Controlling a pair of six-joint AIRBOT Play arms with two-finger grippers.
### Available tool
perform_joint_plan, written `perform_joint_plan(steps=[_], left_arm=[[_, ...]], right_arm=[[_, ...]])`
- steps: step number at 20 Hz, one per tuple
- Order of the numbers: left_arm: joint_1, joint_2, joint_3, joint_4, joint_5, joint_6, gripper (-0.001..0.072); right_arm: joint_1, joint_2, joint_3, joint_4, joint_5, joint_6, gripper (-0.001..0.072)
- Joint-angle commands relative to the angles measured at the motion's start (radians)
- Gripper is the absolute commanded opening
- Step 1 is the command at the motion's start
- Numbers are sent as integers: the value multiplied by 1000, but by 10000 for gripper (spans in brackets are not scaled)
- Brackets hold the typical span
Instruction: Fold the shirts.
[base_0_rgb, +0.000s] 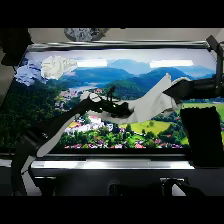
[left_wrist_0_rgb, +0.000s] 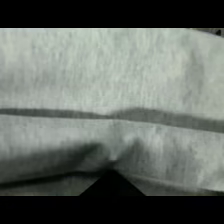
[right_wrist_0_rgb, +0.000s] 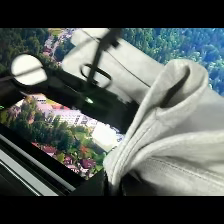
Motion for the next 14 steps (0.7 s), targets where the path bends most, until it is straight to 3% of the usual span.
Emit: perform_joint_plan(steps=[1, 4, 7, 10, 14], left_arm=[[-88, -47, 17, -102, 26, 0, 39], [-38, -18, 17, -84, 22, 41, 36], [97, 95, 17, 48, -14, 42, 36], [262, 261, 17, 197, -63, 41, 36], [472, 492, 17, 245, -84, 45, 38]], right_arm=[[0, 50, 1, 1, -6, 28, 49], [0, 20, 1, 24, -53, 19, 49], [31, -37, 1, 115, -114, -12, 49], [165, -118, 1, 147, -222, -23, 49], [368, -291, 1, 275, -438, -50, 49]])
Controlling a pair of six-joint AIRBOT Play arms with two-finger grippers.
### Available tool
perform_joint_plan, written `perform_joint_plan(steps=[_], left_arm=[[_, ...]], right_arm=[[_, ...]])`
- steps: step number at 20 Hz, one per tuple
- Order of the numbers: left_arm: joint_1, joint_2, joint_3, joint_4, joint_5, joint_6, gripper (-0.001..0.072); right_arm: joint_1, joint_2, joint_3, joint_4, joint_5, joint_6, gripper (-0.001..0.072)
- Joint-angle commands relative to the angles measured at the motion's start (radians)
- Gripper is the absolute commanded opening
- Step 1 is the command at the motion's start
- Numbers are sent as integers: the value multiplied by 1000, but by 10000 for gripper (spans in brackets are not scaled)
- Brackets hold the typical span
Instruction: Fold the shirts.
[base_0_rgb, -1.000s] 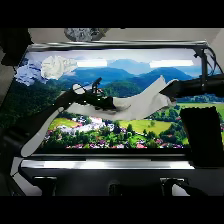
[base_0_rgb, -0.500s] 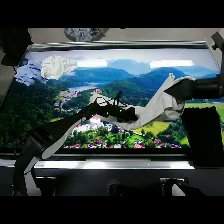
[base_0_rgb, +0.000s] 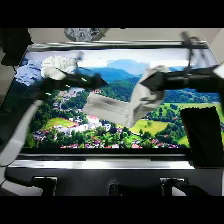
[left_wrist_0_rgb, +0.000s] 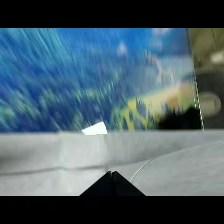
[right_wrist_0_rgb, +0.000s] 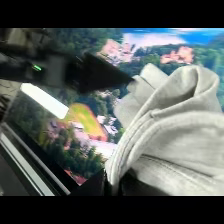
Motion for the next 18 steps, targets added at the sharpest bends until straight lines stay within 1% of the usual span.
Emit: perform_joint_plan(steps=[1, 3, 5, 8, 9, 10, 11, 12, 14, 15, 17, 18], left_arm=[[174, 195, 1, 65, -19, 4, 38], [230, 279, 0, 66, -20, 5, 38], [251, 341, 0, 66, -20, 6, 38], [238, 384, 0, 65, -32, 13, 38], [230, 384, 0, 66, -43, 16, 38], [220, 382, -2, 69, -47, 23, 38], [211, 382, -12, 76, -43, 23, 38], [205, 382, -24, 97, -43, 23, 38], [205, 382, -52, 119, -45, 23, 38], [209, 382, -64, 128, -45, 23, 38], [222, 380, -71, 188, -46, 23, 38], [233, 381, -71, 219, -46, 23, 39]], right_arm=[[166, -156, 1, 132, -219, -28, 49], [245, -266, 1, 229, -320, -62, 50], [312, -377, 2, 357, -406, -92, 50], [396, -521, 3, 626, -467, -196, 52], [416, -560, 3, 701, -472, -225, 81], [430, -590, 3, 767, -468, -255, 265], [433, -606, 3, 821, -459, -317, 540], [428, -608, 3, 845, -435, -391, 661], [375, -600, 3, 831, -338, -403, 661], [328, -592, 3, 790, -266, -402, 660], [216, -558, 3, 628, -145, -357, 653], [148, -528, 3, 488, -93, -305, 653]])
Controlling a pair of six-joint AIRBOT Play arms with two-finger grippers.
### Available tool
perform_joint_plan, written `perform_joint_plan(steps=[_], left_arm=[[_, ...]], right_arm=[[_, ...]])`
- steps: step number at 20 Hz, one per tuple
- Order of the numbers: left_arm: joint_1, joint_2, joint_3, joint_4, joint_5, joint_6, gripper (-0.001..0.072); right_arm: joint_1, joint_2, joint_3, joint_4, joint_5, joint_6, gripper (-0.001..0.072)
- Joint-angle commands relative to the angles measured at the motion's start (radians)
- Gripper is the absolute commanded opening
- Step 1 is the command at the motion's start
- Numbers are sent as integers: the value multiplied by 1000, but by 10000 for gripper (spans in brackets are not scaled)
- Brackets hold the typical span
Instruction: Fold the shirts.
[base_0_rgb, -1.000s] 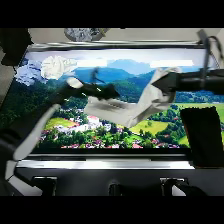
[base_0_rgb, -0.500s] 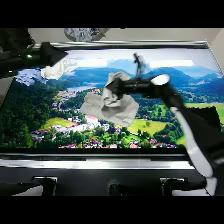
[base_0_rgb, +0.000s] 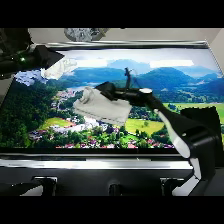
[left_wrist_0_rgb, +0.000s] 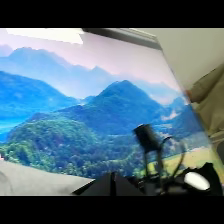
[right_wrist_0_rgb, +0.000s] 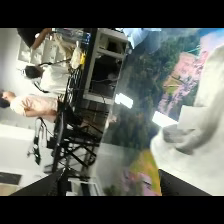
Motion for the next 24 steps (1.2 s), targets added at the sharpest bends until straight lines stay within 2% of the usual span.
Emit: perform_joint_plan(steps=[1, 4, 5, 6, 7, 8, 10, 11, 13, 17, 18, 19, 20, 22, 24], left_arm=[[24, 2, -13, 93, -1, 0, 38], [63, 2, -13, 108, -1, 0, 39], [71, 2, -13, 111, -1, 0, 39], [76, 2, -13, 123, -1, 0, 39], [76, 2, -13, 135, -2, 0, 39], [75, 2, -13, 141, -5, 0, 39], [74, 2, -13, 140, -18, -1, 39], [74, 2, -13, 140, -27, -3, 39], [74, 2, -13, 140, -30, -3, 39], [74, 2, -13, 140, -30, -3, 39], [74, 2, -13, 140, -30, -3, 39], [74, 2, -13, 140, -31, -3, 40], [74, 2, -13, 141, -31, -3, 39], [74, 2, -13, 141, -31, -3, 39], [74, 0, -13, 142, -31, -2, 40]], right_arm=[[-190, 70, 1, -367, 217, 109, 653], [-330, 168, -4, -952, 355, 327, 655], [-346, 185, -27, -1092, 390, 385, 655], [-345, 192, -71, -1132, 389, 405, 655], [-337, 191, -132, -1090, 354, 405, 654], [-324, 191, -204, -986, 280, 398, 654], [-288, 191, -335, -703, 89, 314, 652], [-266, 184, -374, -626, 7, 309, 651], [-215, 151, -388, -576, -38, 322, 636], [-120, 109, -388, -376, -140, 259, 619], [-110, 110, -386, -361, -163, 253, 530], [-113, 111, -378, -349, -167, 210, 185], [-129, 116, -362, -348, -150, 181, 49], [-183, 148, -308, -362, -59, 72, 50], [-277, 199, -227, -419, 72, 53, 50]])
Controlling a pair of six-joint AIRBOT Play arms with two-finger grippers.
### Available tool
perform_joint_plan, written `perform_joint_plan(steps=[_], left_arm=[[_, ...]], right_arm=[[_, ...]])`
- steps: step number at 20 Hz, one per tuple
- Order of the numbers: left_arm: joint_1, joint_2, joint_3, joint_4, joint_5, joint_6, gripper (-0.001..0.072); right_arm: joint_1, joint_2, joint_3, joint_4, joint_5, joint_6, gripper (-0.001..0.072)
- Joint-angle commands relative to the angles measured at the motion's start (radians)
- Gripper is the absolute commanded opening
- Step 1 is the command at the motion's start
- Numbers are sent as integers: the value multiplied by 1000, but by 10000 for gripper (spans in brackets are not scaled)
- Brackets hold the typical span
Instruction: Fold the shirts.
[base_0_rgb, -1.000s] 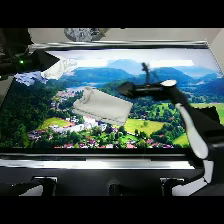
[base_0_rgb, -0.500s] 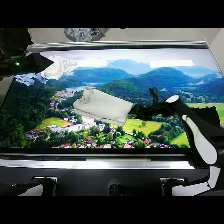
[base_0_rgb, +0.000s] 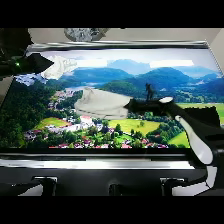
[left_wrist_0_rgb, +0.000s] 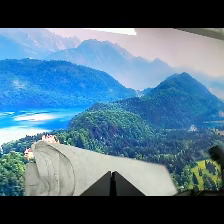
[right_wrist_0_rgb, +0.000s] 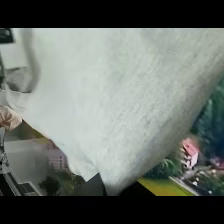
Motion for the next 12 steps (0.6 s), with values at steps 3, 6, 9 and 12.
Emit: perform_joint_plan(steps=[3, 6, 9, 12], left_arm=[[0, -10, 0, 2, -2, 4, 40], [0, -16, 0, 1, -2, 4, 40], [0, -17, 0, 1, -2, 4, 40], [0, -17, 0, 1, -2, 5, 40]], right_arm=[[-261, 141, 221, -230, 308, 43, 50], [-469, 238, 343, -372, 438, 144, 50], [-676, 308, 414, -392, 509, 186, 50], [-866, 356, 455, -393, 584, 195, 50]])
